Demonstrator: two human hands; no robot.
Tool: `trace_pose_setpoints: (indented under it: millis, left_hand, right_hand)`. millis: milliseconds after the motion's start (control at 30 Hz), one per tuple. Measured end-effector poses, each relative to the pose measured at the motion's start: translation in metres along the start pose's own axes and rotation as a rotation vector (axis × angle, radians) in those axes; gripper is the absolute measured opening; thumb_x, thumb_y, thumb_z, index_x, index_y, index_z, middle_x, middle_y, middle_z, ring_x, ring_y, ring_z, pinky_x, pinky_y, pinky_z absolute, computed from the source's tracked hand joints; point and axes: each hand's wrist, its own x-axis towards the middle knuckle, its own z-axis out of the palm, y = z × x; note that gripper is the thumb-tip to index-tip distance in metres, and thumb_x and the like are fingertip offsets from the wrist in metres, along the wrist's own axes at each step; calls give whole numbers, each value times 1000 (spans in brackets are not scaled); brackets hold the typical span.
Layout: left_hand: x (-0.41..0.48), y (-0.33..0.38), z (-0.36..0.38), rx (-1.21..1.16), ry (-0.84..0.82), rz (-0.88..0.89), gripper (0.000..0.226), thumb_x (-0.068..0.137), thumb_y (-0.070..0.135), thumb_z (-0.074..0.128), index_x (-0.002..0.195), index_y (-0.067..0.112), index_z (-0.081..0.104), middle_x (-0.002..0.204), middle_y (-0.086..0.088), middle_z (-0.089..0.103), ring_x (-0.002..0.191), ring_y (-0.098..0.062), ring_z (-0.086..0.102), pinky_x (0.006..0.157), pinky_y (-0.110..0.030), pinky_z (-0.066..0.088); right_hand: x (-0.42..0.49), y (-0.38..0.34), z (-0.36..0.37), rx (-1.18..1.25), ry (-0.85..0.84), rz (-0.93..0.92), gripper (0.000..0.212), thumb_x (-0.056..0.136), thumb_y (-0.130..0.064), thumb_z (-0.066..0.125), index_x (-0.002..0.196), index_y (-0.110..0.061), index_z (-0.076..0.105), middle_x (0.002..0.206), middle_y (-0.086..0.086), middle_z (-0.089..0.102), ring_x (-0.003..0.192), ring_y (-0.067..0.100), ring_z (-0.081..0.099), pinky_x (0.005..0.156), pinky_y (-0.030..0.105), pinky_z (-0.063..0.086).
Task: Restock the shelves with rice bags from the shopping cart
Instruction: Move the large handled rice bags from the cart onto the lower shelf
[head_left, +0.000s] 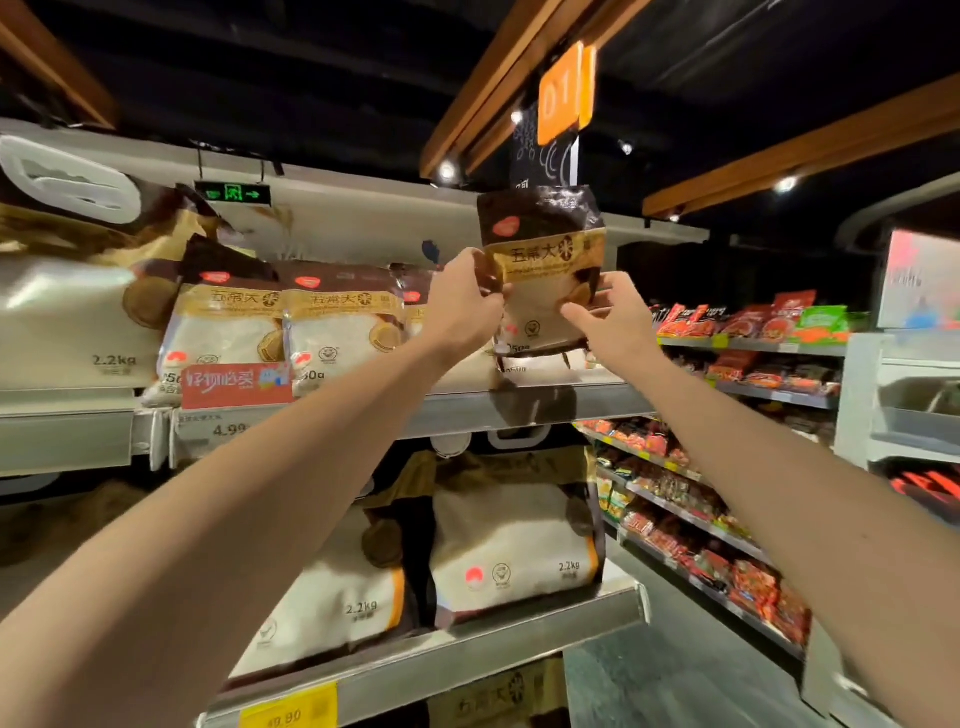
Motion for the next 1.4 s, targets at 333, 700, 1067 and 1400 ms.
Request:
trace_pose_setpoints:
  millis: [333,700,1067,1400]
  left_hand:
    - [12,-28,39,155,-46,-136,23,93,24,66,109,13,54,103,0,58,90,-15,51,68,-21,38]
    - [16,-49,30,755,-331,204,46,101,45,44,144,28,45,153,-1,42,140,-25,34,114,-46,28]
    - [-14,-62,-8,764,-90,307,41,99,41,49,133,19,57,135,-3,56,126,-22,47,105,-39,39]
    - [-42,-65,-37,687,-195,401,30,101,33,45,115,17,66,122,-1,64,113,-21,53,98,-37,44]
  right_hand:
    - [21,36,-2,-304,-333,187,34,92,-40,63,114,-14,60,92,4,65,88,24,59,78,36,49]
    - [-1,40,15,-431,-414,-148,57,104,-40,37,155,-23,21,163,2,13,147,23,22,119,44,22]
    - [-13,29,32,-611,-36,-259,34,101,-37,42,126,-21,58,130,3,54,123,22,45,99,37,40]
    - [-45,-3,30,-334,-95,-8,36,99,-25,50,134,-17,55,134,3,57,124,22,52,103,37,41]
